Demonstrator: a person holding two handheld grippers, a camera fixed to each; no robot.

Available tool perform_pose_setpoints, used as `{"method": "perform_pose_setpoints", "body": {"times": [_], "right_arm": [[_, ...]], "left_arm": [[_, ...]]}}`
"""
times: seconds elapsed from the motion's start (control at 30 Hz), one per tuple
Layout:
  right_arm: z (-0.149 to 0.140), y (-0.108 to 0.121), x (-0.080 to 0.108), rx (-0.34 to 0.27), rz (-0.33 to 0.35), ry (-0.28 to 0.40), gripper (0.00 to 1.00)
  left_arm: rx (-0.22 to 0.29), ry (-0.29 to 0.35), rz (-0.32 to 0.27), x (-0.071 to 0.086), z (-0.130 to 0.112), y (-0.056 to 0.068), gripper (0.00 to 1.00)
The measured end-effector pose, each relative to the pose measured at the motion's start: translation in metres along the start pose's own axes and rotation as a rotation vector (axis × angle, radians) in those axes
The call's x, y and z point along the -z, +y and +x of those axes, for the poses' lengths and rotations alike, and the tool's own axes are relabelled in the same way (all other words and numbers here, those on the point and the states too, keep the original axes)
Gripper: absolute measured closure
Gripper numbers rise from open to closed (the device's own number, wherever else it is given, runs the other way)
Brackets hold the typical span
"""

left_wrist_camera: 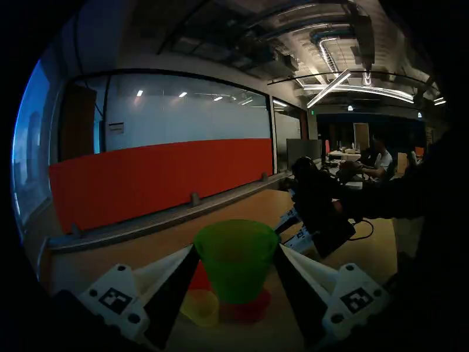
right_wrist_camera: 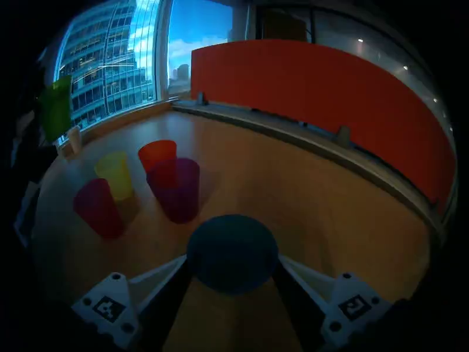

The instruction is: Pour water

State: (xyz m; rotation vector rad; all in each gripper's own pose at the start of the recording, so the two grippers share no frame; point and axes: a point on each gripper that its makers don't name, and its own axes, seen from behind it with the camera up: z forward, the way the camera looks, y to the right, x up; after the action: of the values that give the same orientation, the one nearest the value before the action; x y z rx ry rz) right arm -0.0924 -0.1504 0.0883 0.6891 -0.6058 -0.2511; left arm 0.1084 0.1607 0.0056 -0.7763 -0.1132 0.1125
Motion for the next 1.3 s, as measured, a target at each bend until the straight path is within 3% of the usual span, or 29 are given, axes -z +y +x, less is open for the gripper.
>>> {"method": "perform_pose_setpoints", "body": {"times": [0.3,0.87,1.3], "right_arm": [[0.015,0.001,0.010,-0.020,-0.002,0.057,0.10],[0.074,-0.015,0.062,0.048,-0.022,0.218,0.11],[0.117,-0.026,0.102,0.058,-0.025,0.356,0.10]], "left_arm": [[-0.003,-0.008,-0.014,-0.003,-0.003,0.004,0.12],[0.013,0.002,-0.050,-0.007,-0.005,0.017,0.12],[0.021,0.033,-0.068,-0.011,-0.002,0.026,0.12]]}}
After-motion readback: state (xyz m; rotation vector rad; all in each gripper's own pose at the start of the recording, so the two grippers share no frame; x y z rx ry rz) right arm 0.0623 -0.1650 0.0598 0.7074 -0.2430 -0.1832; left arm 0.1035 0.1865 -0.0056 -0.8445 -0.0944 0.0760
